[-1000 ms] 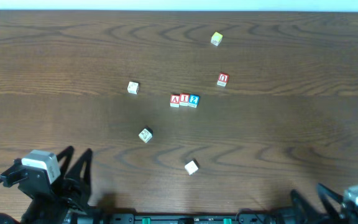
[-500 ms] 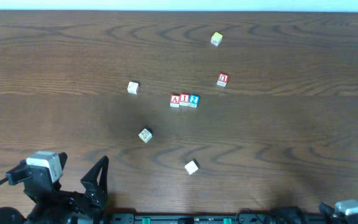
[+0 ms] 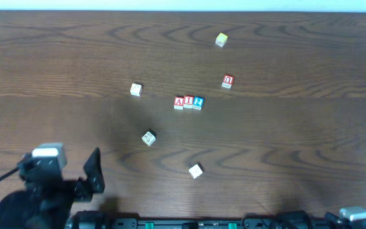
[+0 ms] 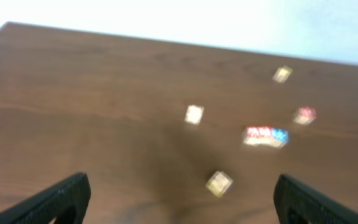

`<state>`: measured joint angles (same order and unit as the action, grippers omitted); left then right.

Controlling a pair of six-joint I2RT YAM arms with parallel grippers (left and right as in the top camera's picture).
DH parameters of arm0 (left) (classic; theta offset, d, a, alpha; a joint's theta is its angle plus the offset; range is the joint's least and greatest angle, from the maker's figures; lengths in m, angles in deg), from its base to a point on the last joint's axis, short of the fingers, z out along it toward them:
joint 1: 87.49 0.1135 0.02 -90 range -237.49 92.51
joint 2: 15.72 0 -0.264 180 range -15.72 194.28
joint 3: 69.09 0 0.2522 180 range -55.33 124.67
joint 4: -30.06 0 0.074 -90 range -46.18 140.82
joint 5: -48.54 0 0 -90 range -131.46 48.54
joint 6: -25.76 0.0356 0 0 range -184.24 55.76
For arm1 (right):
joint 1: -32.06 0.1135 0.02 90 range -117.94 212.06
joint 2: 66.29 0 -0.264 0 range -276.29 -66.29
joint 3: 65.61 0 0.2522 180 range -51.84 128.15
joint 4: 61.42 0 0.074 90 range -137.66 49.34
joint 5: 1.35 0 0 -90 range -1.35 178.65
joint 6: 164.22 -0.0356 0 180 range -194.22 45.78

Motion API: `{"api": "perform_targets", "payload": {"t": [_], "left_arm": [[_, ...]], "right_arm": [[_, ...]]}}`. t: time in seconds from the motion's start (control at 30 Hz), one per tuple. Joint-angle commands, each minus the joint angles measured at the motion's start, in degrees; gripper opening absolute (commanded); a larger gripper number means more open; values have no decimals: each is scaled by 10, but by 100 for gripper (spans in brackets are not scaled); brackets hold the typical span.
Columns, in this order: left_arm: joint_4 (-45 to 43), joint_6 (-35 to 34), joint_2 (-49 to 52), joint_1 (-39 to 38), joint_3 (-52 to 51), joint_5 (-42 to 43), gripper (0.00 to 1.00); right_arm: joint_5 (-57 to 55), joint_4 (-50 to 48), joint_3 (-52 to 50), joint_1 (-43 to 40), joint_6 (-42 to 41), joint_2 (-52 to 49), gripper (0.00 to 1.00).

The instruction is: Spell out Ai2

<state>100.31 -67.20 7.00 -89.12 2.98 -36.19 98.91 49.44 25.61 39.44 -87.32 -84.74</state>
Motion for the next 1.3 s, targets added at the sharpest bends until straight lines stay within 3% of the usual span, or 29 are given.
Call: {"api": "perform_targets", "payload": {"t": [0.0,0.17,0.5,0.83,1.27], "left_arm": [[-57,43,-37,28,-114,-29,96],[-178,45,-112,71,-271,-17,95],[-220,47,-214,78,-431,-7,95],[-227,47,-225,69,-493,6,95],[-223,47,-224,69,-495,1,95]], "right_arm": [[-6,2,0,4,-8,1,99],[-6,2,0,4,-8,1,99],[-6,2,0,4,-8,1,99],[-6,2,0,4,-8,1,99],[-6,2,0,4,-8,1,99]]}}
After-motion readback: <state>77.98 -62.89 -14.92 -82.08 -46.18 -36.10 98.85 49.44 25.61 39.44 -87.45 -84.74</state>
